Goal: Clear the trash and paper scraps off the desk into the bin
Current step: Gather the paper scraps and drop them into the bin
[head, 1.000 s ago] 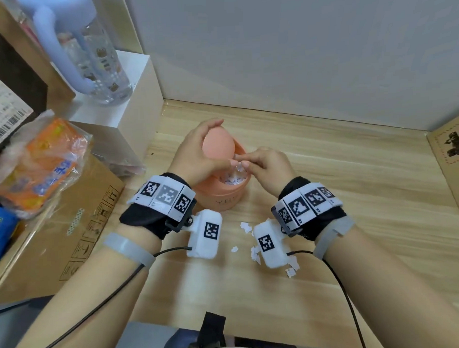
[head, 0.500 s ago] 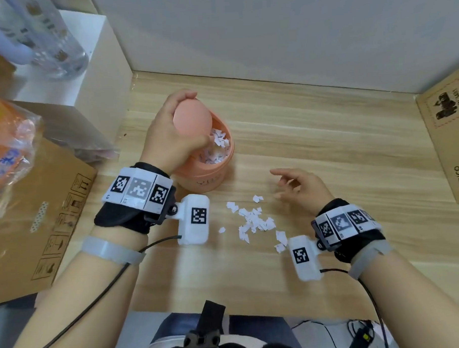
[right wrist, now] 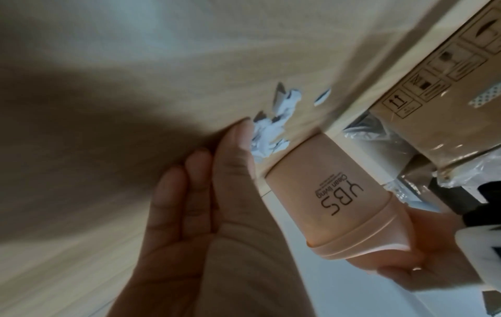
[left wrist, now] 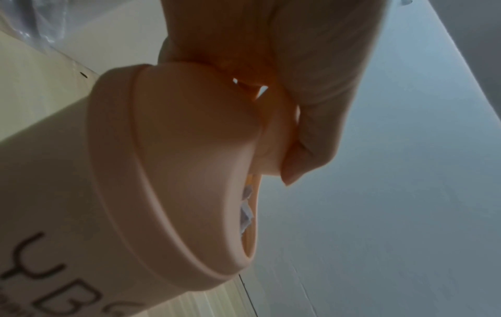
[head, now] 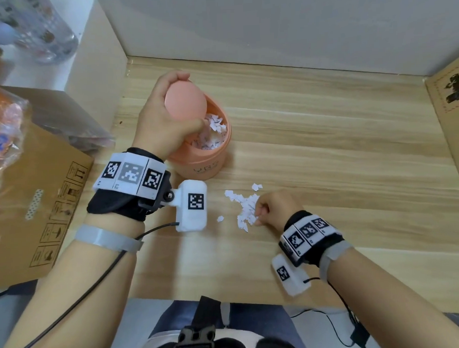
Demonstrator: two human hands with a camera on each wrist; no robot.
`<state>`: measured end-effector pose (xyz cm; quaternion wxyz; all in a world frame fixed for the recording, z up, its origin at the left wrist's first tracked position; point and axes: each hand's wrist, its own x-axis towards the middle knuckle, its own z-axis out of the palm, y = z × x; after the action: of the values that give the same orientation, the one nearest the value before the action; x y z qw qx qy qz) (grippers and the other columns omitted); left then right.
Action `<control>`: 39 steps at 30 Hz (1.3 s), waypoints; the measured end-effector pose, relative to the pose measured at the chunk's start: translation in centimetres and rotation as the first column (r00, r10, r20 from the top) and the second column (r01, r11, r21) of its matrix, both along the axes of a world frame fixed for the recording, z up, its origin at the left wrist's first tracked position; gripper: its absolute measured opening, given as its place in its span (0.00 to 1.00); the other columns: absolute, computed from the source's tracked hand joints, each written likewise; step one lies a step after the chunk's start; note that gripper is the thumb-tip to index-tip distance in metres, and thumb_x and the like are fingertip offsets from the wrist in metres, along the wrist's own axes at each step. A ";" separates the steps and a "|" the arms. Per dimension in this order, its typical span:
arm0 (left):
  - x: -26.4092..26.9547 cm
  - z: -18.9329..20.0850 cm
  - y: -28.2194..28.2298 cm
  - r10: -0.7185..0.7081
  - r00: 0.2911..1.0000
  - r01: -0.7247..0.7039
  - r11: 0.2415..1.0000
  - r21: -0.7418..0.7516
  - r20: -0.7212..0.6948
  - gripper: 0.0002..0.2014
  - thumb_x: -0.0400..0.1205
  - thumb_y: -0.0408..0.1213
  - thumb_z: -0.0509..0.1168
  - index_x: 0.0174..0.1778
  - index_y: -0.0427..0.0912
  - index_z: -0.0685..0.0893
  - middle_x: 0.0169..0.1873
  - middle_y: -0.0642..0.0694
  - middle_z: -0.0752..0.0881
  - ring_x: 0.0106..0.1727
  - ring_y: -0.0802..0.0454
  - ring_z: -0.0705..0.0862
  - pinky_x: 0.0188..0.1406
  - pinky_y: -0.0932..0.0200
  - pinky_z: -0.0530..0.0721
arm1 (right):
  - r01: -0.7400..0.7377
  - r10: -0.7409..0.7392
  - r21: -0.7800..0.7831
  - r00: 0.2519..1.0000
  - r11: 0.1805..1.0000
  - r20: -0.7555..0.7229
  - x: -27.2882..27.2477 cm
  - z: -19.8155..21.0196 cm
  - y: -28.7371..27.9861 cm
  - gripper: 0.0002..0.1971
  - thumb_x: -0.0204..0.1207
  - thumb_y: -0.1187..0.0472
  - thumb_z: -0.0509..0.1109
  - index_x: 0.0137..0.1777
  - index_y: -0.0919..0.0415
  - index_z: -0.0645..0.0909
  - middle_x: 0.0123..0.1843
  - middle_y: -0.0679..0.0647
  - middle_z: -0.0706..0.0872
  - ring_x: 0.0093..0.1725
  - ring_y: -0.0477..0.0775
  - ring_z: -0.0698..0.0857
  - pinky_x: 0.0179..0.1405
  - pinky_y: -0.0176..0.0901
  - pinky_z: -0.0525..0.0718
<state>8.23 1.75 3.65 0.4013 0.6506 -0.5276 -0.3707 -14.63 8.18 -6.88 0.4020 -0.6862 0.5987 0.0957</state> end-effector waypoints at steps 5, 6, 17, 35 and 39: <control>0.0 0.0 -0.1 0.004 1.000 -0.004 1.000 0.006 -0.006 0.33 0.65 0.30 0.74 0.65 0.56 0.74 0.57 0.62 0.76 0.54 0.59 0.76 0.38 0.85 0.71 | 0.065 -0.054 -0.104 0.992 0.992 0.110 0.8 0.1 -1.5 0.19 0.57 0.70 0.77 0.25 0.47 0.73 0.32 0.41 0.79 0.35 0.45 0.78 0.44 0.46 0.83; 0.0 0.0 -0.1 0.001 1.000 0.000 1.000 0.007 -0.012 0.33 0.65 0.31 0.74 0.64 0.57 0.74 0.57 0.63 0.76 0.54 0.58 0.76 0.39 0.85 0.72 | 0.099 -0.081 -0.145 0.989 0.985 0.127 0.6 0.3 -1.7 0.19 0.56 0.70 0.78 0.29 0.46 0.75 0.37 0.42 0.77 0.37 0.45 0.78 0.45 0.45 0.82; 0.1 -0.5 -0.1 -0.006 1.000 0.006 1.000 0.006 -0.024 0.33 0.65 0.30 0.75 0.63 0.58 0.74 0.58 0.64 0.75 0.56 0.59 0.76 0.41 0.84 0.73 | -0.101 0.110 -0.119 0.991 0.988 0.071 2.8 -0.8 0.5 0.32 0.53 0.56 0.83 0.58 0.53 0.75 0.59 0.53 0.68 0.56 0.51 0.69 0.53 0.43 0.76; 0.1 -0.2 -0.2 -0.030 1.000 0.030 0.999 0.014 0.000 0.33 0.64 0.29 0.74 0.63 0.57 0.74 0.51 0.73 0.73 0.56 0.55 0.77 0.51 0.68 0.78 | 0.367 -0.291 -0.128 0.869 0.921 0.400 3.0 4.5 -4.3 0.11 0.65 0.70 0.75 0.28 0.54 0.81 0.35 0.52 0.84 0.36 0.48 0.83 0.37 0.38 0.83; 0.2 0.0 -0.1 -0.056 0.998 0.056 0.998 0.004 -0.007 0.33 0.62 0.32 0.75 0.61 0.58 0.74 0.53 0.69 0.75 0.58 0.53 0.77 0.62 0.54 0.78 | 0.474 -0.308 -0.107 0.710 0.874 0.633 5.1 10.2 -7.8 0.11 0.66 0.69 0.76 0.29 0.53 0.81 0.30 0.50 0.82 0.20 0.34 0.79 0.22 0.24 0.77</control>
<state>8.47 1.62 3.69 0.3912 0.6349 -0.5436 -0.3852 -9.52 0.36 3.36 0.4865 -0.5833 0.5804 -0.2935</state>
